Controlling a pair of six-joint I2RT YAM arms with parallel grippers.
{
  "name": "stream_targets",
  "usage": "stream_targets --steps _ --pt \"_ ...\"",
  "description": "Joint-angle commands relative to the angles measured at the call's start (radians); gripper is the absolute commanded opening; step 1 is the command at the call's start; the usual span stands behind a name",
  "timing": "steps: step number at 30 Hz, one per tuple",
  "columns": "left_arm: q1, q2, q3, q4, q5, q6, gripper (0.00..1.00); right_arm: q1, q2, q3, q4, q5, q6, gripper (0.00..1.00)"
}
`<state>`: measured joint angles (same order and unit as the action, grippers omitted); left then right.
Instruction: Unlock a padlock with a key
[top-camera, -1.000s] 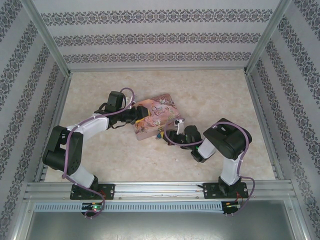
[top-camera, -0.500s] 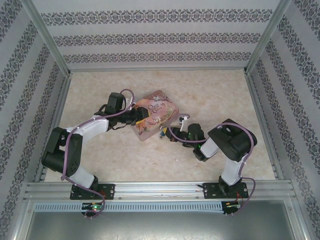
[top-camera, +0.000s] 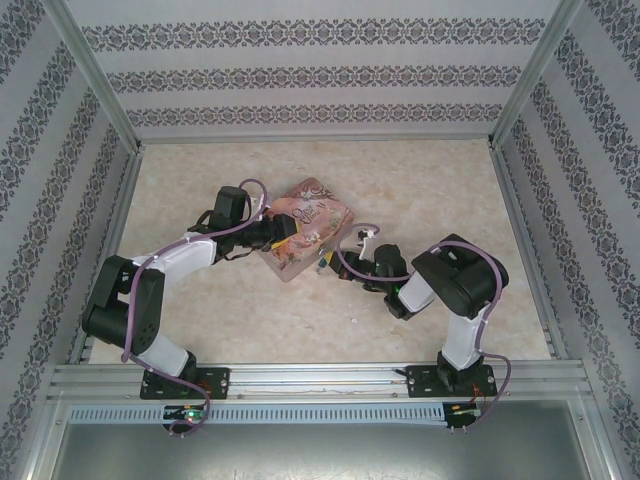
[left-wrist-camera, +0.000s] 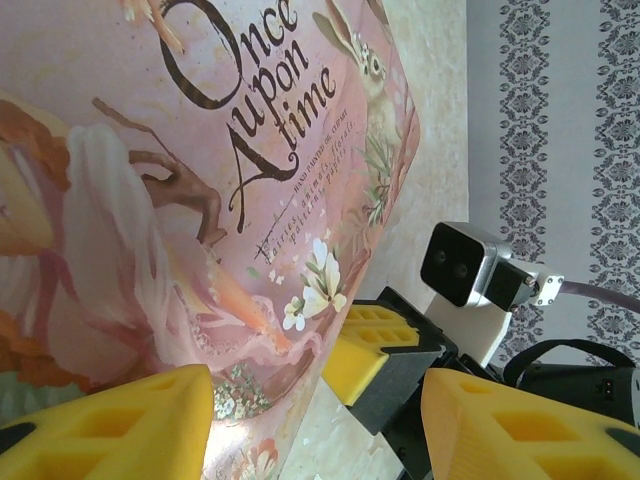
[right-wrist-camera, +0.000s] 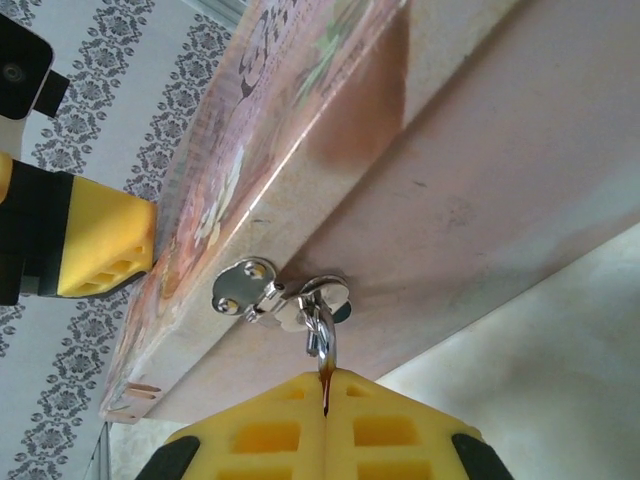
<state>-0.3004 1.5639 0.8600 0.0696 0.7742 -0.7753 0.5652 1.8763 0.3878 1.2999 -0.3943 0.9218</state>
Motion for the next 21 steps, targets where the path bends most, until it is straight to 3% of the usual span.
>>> stream_targets --steps 1,4,12,16,21 --pt "-0.023 0.026 -0.048 -0.104 -0.024 -0.020 0.58 0.008 0.031 0.041 0.083 -0.027 0.003 0.02" --pt "-0.022 0.030 -0.046 -0.104 -0.022 -0.019 0.58 0.012 0.041 0.056 0.084 -0.034 -0.006 0.10" --pt "-0.022 0.035 -0.045 -0.105 -0.020 -0.015 0.58 0.010 0.056 0.090 0.084 -0.053 -0.022 0.20" --pt "-0.022 0.035 -0.040 -0.108 -0.020 -0.013 0.58 0.009 0.067 0.102 0.084 -0.063 -0.024 0.20" --pt "-0.022 0.033 -0.036 -0.116 -0.022 -0.010 0.58 0.004 0.066 0.093 0.084 -0.049 -0.022 0.10"
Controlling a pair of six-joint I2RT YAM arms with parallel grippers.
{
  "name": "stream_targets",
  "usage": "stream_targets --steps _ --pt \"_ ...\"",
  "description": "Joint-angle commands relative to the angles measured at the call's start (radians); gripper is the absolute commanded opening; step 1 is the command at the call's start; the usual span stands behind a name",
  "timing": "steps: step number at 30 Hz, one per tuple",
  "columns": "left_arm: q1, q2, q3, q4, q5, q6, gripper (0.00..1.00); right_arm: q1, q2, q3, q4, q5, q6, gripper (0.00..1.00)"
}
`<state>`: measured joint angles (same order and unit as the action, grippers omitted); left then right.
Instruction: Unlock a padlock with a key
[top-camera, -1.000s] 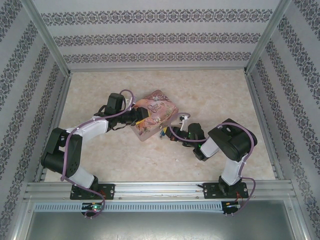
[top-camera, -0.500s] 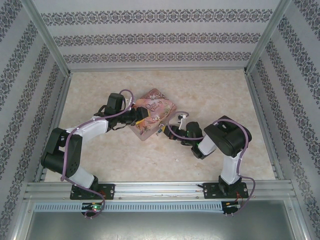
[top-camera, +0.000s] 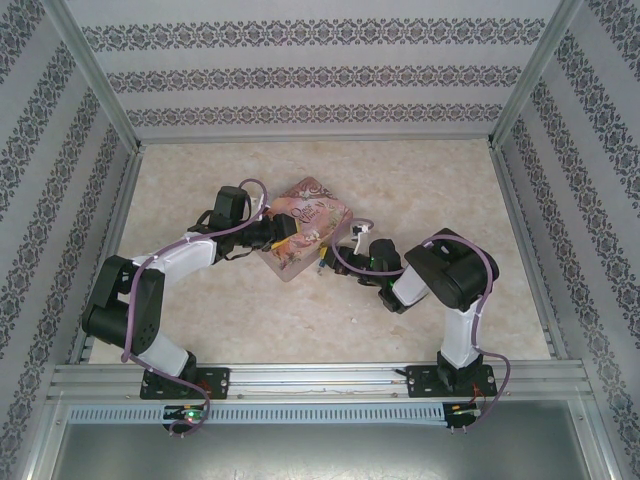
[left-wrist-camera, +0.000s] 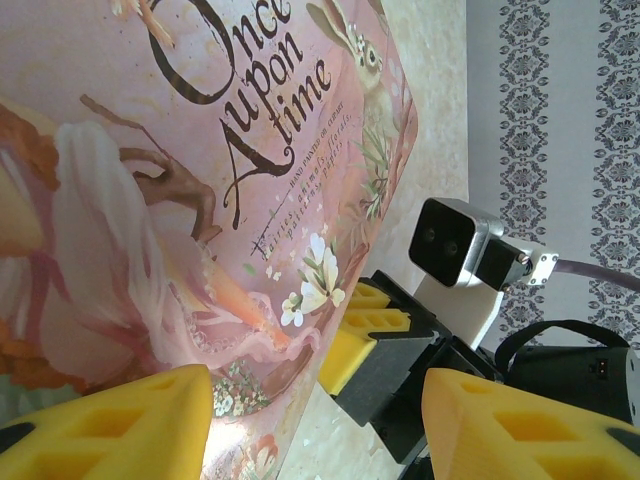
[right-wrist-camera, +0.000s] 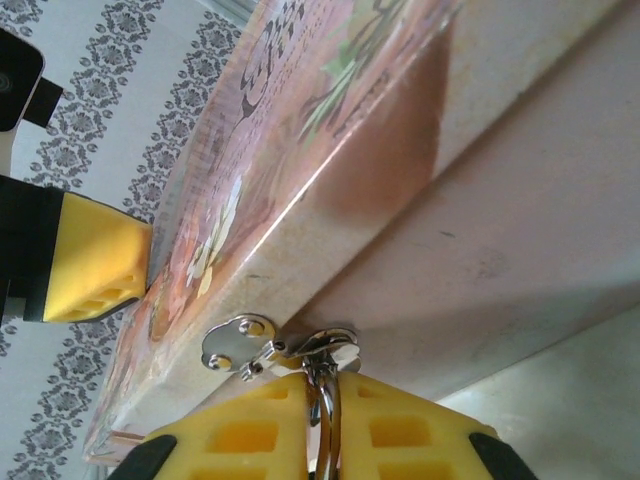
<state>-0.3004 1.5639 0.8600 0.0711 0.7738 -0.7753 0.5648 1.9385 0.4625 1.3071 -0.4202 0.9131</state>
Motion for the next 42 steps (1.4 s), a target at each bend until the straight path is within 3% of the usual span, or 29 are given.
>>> stream_targets --steps 1,10,20,42 --pt "-0.023 0.034 -0.036 -0.117 -0.022 -0.008 0.58 0.003 0.001 0.012 0.076 -0.020 -0.014 0.11" --pt "-0.023 0.040 -0.032 -0.119 -0.024 -0.006 0.58 -0.012 -0.031 -0.031 0.077 -0.014 -0.020 0.18" --pt "-0.023 0.042 -0.033 -0.124 -0.025 -0.002 0.58 -0.017 -0.032 -0.039 0.077 -0.010 -0.017 0.00" --pt "-0.022 0.036 -0.081 -0.122 -0.023 0.018 0.58 -0.048 -0.061 0.029 0.077 0.143 0.168 0.00"
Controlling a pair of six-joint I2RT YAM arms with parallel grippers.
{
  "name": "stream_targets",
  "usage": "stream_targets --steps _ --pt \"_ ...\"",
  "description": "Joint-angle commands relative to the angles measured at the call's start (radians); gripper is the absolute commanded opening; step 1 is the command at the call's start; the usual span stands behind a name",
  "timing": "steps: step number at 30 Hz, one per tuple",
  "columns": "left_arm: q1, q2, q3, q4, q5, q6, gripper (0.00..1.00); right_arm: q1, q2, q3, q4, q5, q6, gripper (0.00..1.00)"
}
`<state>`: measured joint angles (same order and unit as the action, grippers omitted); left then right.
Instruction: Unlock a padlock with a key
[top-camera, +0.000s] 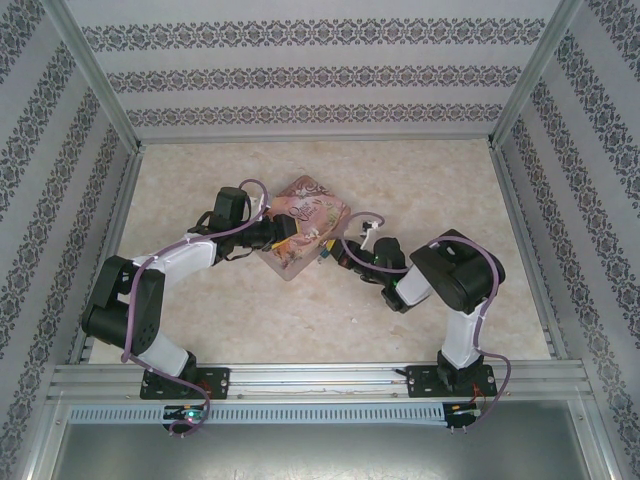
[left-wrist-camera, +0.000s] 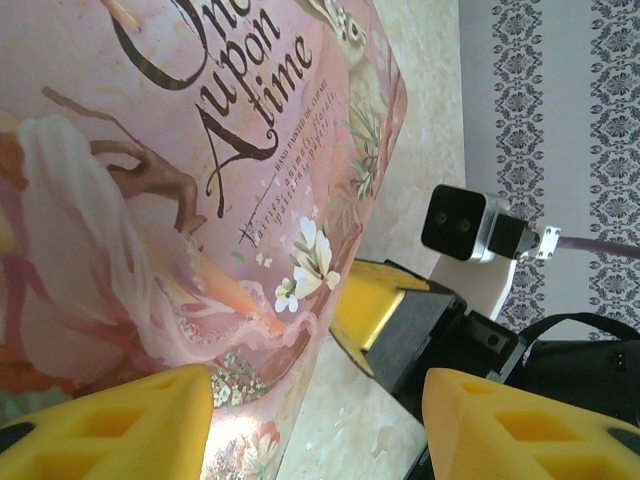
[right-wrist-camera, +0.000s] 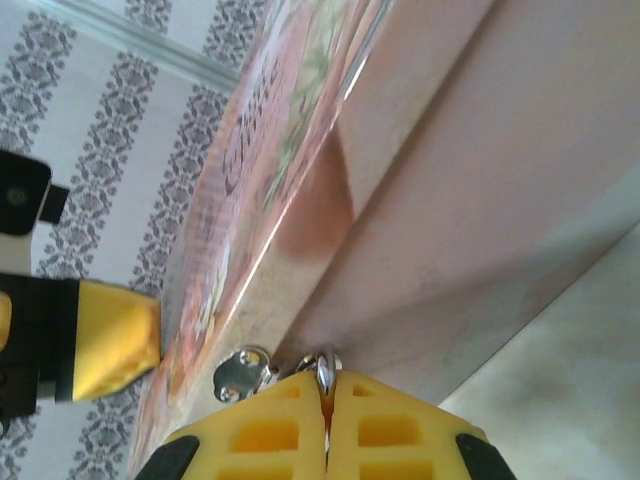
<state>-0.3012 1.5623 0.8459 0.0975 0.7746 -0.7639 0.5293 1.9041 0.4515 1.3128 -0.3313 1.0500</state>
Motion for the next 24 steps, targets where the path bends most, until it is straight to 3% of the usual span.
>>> stream_targets --steps 1,7,13,19,24 --pt "-0.021 0.037 -0.067 -0.149 -0.024 0.006 0.58 -0.016 -0.024 0.042 0.071 0.059 0.034 0.00" --pt "-0.022 0.008 -0.067 -0.104 0.012 -0.041 0.62 -0.031 -0.055 0.017 0.058 0.102 0.012 0.00" --pt "-0.018 -0.088 -0.041 -0.115 0.006 -0.057 0.64 -0.055 -0.207 -0.062 -0.040 0.107 -0.051 0.00" --pt "0.009 -0.220 -0.034 -0.172 -0.054 -0.014 0.68 -0.060 -0.491 -0.102 -0.359 0.085 -0.179 0.00" --pt "0.047 -0.344 -0.059 -0.247 -0.147 0.059 0.73 -0.063 -0.751 -0.117 -0.747 0.043 -0.249 0.00"
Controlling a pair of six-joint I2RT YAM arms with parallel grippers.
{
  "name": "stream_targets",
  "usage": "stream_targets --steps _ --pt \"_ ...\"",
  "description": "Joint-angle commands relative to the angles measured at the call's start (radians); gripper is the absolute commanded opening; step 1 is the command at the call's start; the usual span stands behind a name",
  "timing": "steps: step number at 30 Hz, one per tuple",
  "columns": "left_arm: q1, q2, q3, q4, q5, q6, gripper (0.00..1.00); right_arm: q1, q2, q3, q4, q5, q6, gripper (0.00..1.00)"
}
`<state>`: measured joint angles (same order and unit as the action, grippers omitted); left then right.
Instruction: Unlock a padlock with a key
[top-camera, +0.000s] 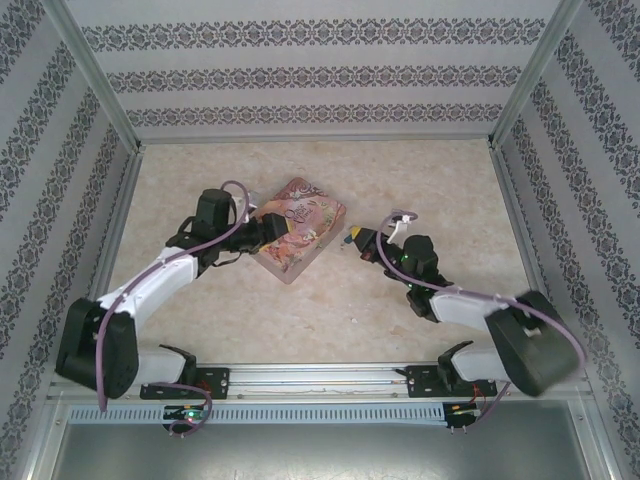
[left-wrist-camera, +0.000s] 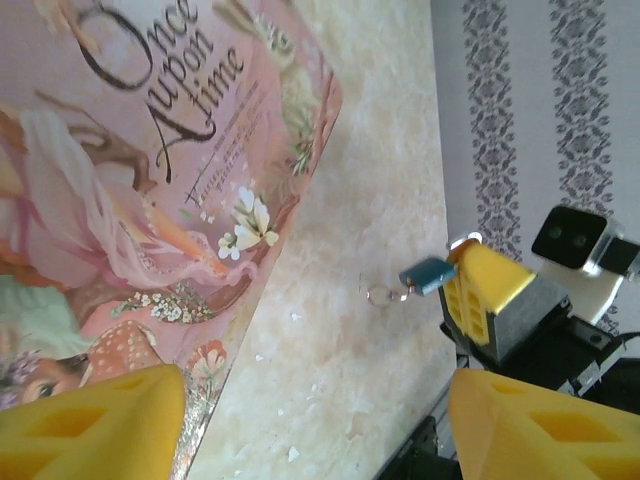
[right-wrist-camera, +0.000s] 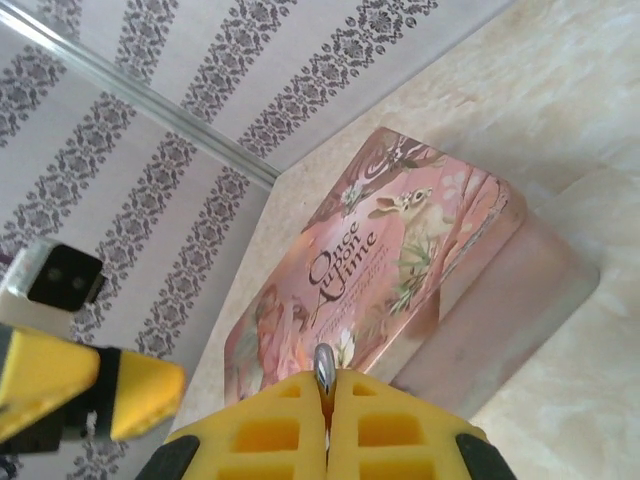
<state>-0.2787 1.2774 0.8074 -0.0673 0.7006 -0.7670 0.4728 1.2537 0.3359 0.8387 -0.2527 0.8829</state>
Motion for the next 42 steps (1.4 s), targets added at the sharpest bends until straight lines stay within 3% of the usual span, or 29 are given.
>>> stream_targets --steps 1,9,16,22,42 --pt "0.030 -0.082 -0.026 -0.096 -0.090 0.076 0.74 -0.007 -0.141 0.002 -0.336 -0.050 -0.093 0.00" --pt "0.070 -0.250 -0.044 -0.240 -0.257 0.212 0.86 -0.003 -0.378 0.057 -0.776 -0.141 -0.171 0.00" --pt "0.075 -0.360 -0.088 -0.279 -0.391 0.294 0.99 0.047 -0.390 0.098 -1.013 -0.192 -0.179 0.00" --pt "0.081 -0.404 -0.126 -0.272 -0.495 0.294 0.99 0.101 -0.316 0.112 -1.031 -0.180 -0.175 0.00" --pt "0.096 -0.437 -0.111 -0.345 -0.541 0.350 0.99 0.173 0.107 0.173 -0.827 -0.236 -0.208 0.00"
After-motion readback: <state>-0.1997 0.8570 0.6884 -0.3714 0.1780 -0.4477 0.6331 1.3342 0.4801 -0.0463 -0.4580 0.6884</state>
